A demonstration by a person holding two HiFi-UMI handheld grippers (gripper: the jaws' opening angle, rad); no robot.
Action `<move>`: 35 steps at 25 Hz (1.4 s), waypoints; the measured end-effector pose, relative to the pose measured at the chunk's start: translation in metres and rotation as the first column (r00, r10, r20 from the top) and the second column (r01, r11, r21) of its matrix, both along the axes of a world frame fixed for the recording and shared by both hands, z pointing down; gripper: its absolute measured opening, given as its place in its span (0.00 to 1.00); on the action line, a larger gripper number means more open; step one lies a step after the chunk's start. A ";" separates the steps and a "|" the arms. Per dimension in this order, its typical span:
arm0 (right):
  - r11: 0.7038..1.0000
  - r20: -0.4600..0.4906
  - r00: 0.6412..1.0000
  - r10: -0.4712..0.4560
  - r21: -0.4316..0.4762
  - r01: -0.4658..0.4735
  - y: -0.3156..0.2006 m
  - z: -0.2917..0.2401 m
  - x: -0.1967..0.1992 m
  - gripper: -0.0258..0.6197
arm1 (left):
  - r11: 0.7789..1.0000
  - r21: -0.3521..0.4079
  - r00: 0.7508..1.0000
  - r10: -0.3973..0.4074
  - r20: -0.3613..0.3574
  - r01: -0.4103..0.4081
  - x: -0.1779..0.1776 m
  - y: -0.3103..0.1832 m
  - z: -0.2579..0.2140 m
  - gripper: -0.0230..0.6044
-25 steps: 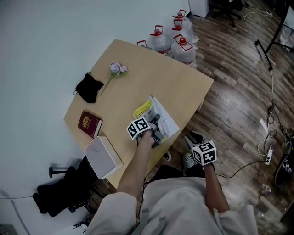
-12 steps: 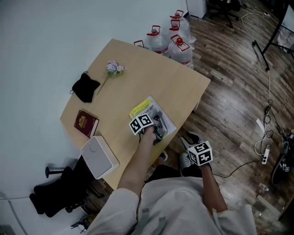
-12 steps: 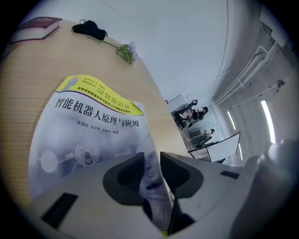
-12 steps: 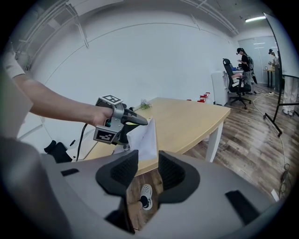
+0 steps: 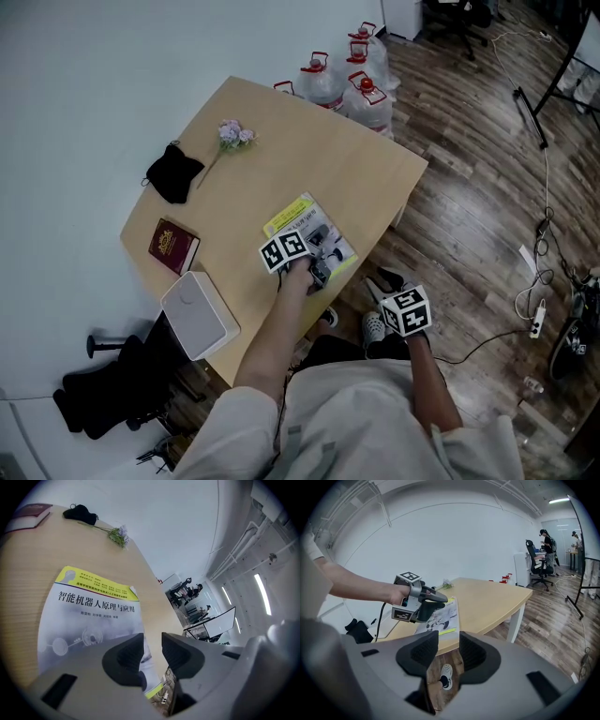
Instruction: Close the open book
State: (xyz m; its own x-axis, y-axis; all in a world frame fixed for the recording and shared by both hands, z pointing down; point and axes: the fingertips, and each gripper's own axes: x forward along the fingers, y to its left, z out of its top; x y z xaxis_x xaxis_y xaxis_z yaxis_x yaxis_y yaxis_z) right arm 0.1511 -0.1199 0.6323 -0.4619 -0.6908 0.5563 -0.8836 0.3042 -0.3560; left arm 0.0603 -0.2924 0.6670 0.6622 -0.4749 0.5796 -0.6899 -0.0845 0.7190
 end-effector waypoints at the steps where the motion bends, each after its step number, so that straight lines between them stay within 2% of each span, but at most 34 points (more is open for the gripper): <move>1: 1.000 0.003 1.000 -0.002 0.002 0.002 0.000 -0.001 -0.001 0.27 | 1.000 0.011 1.000 0.002 -0.005 -0.002 -0.002 0.002 -0.003 0.23; 12: 0.997 -0.021 0.997 -0.075 0.024 0.076 -0.007 -0.008 -0.026 0.27 | 0.988 0.143 0.998 0.046 0.032 -0.050 -0.044 0.030 -0.027 0.24; 16: 0.995 -0.031 0.995 -0.096 0.023 0.097 -0.005 -0.009 -0.033 0.27 | 0.975 0.212 0.996 0.059 0.071 -0.073 -0.060 0.049 -0.039 0.24; 22: 0.992 -0.045 0.992 -0.119 0.037 0.121 -0.007 -0.016 -0.041 0.27 | 0.932 0.360 0.995 -0.004 0.101 -0.033 -0.092 0.079 -0.079 0.24; 27: 0.989 -0.069 0.989 -0.128 0.061 0.132 -0.009 -0.018 -0.050 0.27 | 0.893 0.448 0.988 -0.111 0.111 0.050 -0.128 0.095 -0.100 0.23; 32: 0.986 -0.092 0.985 -0.144 0.074 0.151 -0.012 -0.019 -0.064 0.27 | 0.845 0.534 0.951 -0.185 0.247 0.026 -0.154 0.112 -0.114 0.23; 35: 0.984 -0.119 0.984 -0.130 0.104 0.143 -0.016 -0.023 -0.071 0.27 | 0.827 0.561 0.922 -0.193 0.336 -0.031 -0.161 0.128 -0.117 0.23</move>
